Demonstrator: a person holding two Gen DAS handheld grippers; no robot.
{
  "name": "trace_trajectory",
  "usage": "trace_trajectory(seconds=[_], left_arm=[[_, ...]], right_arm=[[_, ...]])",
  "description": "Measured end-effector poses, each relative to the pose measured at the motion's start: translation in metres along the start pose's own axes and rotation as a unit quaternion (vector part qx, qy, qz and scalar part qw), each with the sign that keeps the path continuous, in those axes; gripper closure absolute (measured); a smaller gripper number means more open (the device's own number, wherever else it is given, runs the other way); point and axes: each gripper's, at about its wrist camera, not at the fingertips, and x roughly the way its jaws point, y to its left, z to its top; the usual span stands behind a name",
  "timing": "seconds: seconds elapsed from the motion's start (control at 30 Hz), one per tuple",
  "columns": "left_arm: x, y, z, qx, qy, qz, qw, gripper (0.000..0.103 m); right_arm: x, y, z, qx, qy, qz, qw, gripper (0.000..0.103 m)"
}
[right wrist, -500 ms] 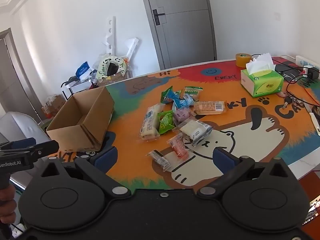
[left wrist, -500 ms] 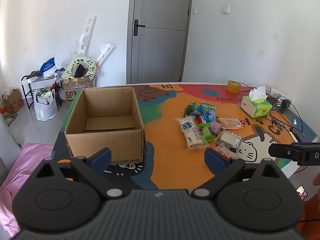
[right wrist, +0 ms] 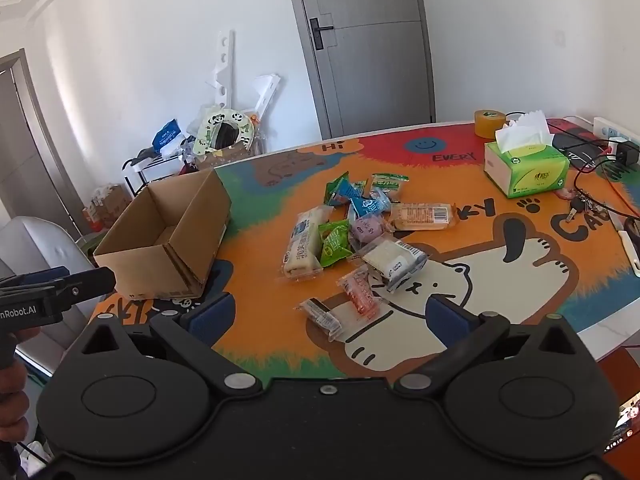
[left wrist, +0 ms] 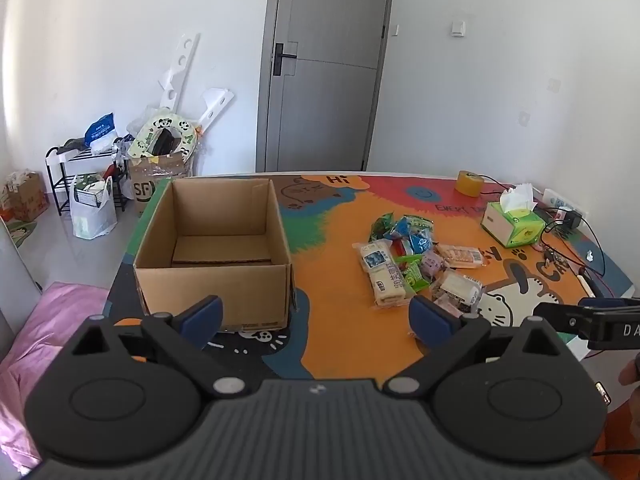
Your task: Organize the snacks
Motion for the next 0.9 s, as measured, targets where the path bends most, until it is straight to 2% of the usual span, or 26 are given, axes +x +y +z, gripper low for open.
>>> trace_trajectory(seconds=[0.9], left_arm=[[0.0026,0.0003,-0.0016,0.001,0.009,-0.006,0.9999,0.004]], right_arm=[[-0.0013,0.0037,0.0029,-0.013,-0.003,-0.006,1.000,0.000]])
